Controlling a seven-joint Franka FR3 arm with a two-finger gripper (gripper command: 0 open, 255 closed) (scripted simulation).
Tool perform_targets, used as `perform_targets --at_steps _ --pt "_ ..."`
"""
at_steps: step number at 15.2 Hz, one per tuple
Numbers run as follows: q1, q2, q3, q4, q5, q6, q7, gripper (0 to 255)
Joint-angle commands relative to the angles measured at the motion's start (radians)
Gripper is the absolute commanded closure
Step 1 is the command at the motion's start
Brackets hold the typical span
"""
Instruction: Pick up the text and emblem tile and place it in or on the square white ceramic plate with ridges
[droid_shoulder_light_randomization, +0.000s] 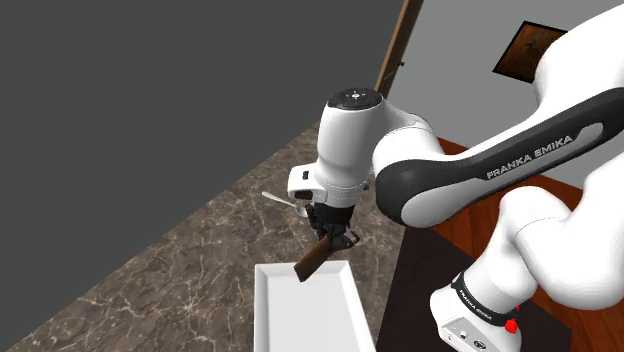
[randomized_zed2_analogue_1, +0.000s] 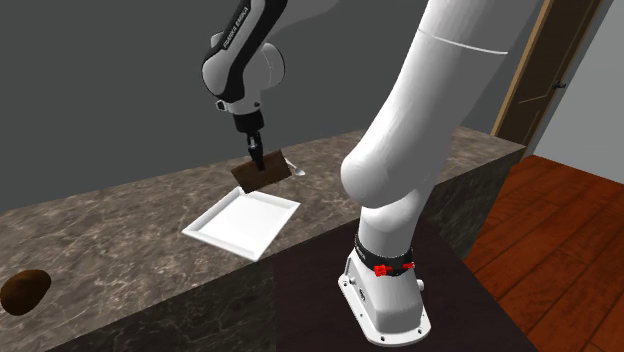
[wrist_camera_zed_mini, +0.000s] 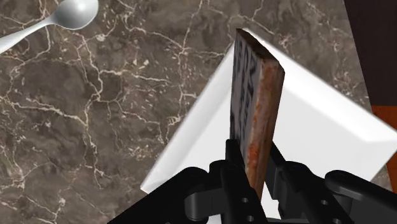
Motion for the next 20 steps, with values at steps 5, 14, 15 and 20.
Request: perform_targets --at_steps 5,14,15,20 --pt "0.082 0.005 0.102 0.009 0.053 -0.009 0.148 255" --pt "0.074 0.105 0.113 -0.034 0.021 0.131 0.178 255" --pt "0.072 0.118 0.114 -0.038 0.016 0.146 0.182 255" --pt "0.067 0.185 0.116 -0.052 -0.014 0.224 0.207 255"
